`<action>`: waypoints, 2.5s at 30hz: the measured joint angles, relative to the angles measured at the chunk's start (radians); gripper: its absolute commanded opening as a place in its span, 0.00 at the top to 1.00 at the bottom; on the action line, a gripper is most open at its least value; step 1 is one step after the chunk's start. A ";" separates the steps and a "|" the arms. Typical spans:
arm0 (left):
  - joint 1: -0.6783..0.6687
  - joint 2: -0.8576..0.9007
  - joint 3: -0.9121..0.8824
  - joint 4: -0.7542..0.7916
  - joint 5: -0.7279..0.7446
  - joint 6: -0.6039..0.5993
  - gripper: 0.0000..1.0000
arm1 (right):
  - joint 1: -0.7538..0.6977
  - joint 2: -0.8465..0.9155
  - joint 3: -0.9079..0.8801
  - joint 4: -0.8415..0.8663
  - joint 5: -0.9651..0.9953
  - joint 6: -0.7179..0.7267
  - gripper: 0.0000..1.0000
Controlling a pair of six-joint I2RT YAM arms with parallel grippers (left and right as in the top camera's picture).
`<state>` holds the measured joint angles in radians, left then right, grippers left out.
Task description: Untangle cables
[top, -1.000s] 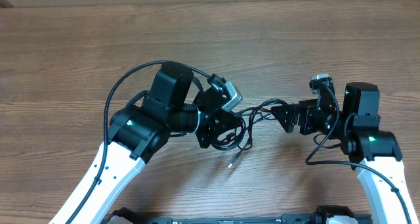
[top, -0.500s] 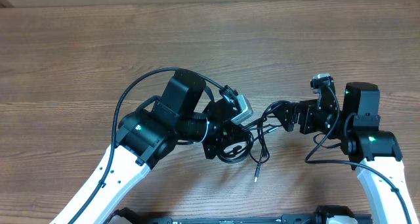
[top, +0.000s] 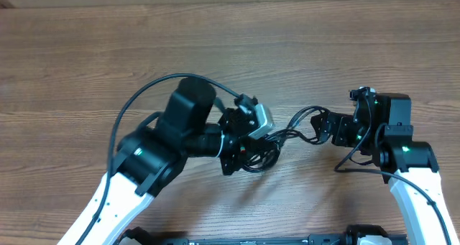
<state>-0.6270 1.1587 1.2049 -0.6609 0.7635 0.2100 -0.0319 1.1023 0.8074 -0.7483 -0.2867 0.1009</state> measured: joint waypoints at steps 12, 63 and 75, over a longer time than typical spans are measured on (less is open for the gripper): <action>0.119 -0.162 0.000 -0.005 -0.287 -0.029 0.96 | 0.000 0.055 0.000 0.002 0.048 0.004 0.00; 0.150 0.229 0.000 0.324 -0.051 -0.526 0.96 | 0.000 0.057 0.000 0.336 -1.103 0.004 0.00; 0.031 0.232 0.000 0.472 -0.029 -0.549 0.96 | 0.000 0.057 0.000 0.336 -1.131 0.004 0.46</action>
<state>-0.5957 1.3907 1.2049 -0.1890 0.7345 -0.3393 -0.0322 1.1595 0.8074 -0.4118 -1.4181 0.1051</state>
